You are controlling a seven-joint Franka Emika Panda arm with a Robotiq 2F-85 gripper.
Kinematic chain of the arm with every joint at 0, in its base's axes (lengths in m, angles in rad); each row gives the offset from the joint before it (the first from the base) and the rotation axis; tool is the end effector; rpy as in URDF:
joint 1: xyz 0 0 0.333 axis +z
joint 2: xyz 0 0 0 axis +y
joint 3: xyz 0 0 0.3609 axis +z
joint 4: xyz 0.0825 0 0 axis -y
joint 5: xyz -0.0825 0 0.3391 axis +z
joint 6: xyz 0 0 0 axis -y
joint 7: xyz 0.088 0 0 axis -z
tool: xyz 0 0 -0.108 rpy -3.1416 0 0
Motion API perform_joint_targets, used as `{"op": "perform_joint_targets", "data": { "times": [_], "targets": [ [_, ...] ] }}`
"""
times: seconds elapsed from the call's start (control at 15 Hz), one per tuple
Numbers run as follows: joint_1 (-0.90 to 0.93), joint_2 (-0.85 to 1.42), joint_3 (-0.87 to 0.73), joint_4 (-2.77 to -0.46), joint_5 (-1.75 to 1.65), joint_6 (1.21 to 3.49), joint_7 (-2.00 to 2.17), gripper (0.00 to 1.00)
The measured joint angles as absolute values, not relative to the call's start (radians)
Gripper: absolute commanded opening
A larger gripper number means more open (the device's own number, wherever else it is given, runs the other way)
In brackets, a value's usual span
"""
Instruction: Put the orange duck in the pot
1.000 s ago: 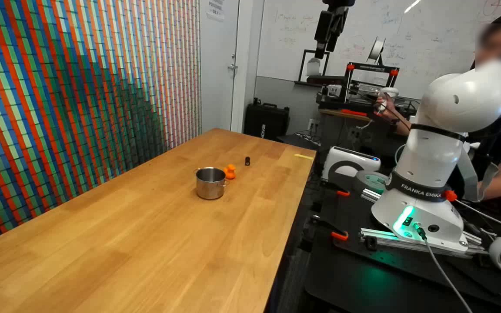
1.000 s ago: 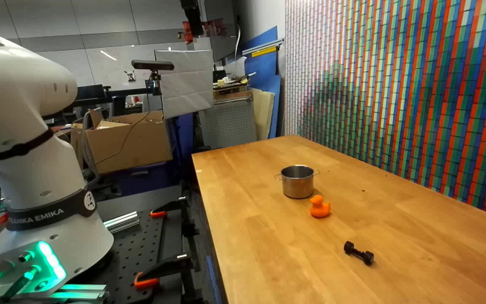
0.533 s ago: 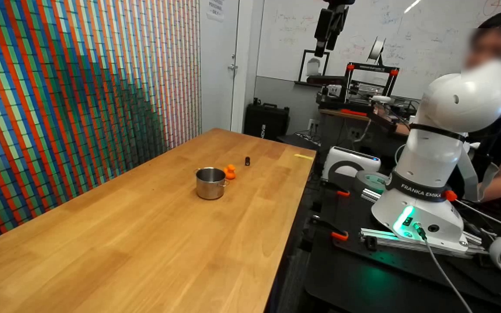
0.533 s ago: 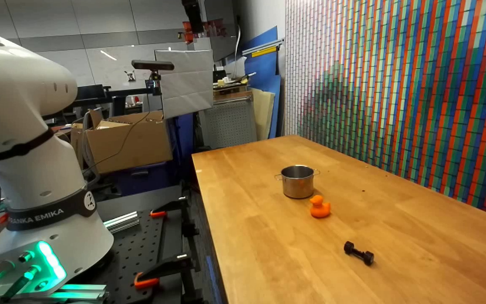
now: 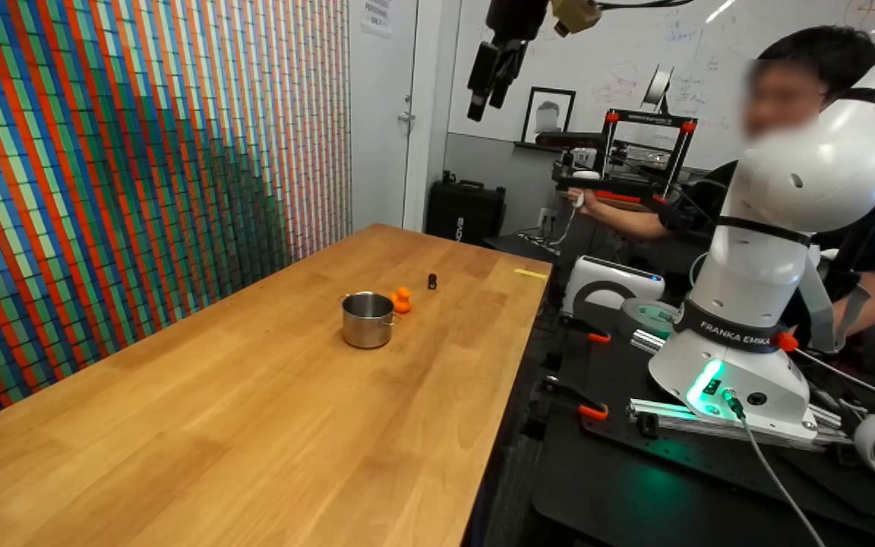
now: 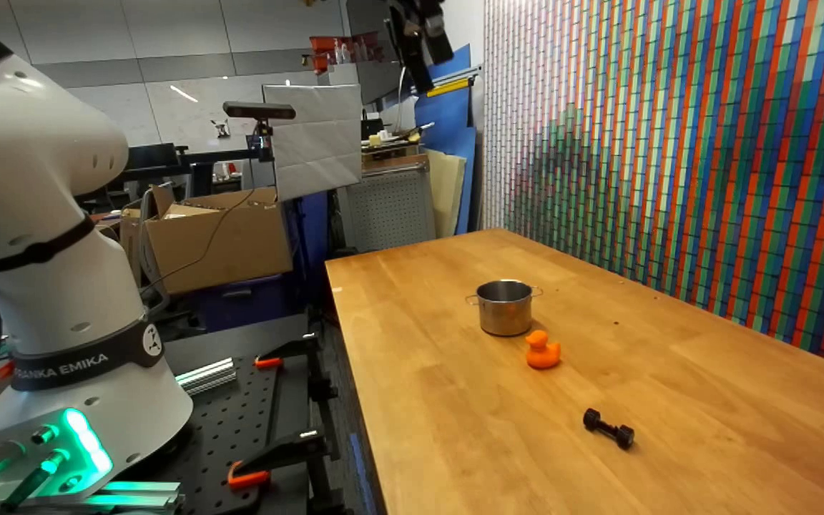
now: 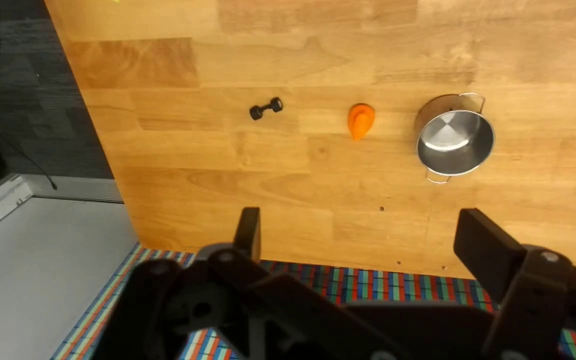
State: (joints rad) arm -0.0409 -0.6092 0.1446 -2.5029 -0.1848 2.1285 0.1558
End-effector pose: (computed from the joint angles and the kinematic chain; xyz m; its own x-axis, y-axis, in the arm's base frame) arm 0.3192 0.0355 0.5613 0.9681 0.0393 0.2475 -0.0163 -0.9757 0.2187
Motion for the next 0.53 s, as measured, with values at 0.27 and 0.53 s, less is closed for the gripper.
{"op": "perform_joint_targets", "data": {
  "times": [0.27, 0.53],
  "targets": [
    [-0.049, -0.353, 0.143, -2.449, -0.186, 2.264, 0.183, 1.0],
    [-0.05, -0.117, 0.127, -2.38, -0.187, 2.317, 0.2, 1.0]
  ]
}}
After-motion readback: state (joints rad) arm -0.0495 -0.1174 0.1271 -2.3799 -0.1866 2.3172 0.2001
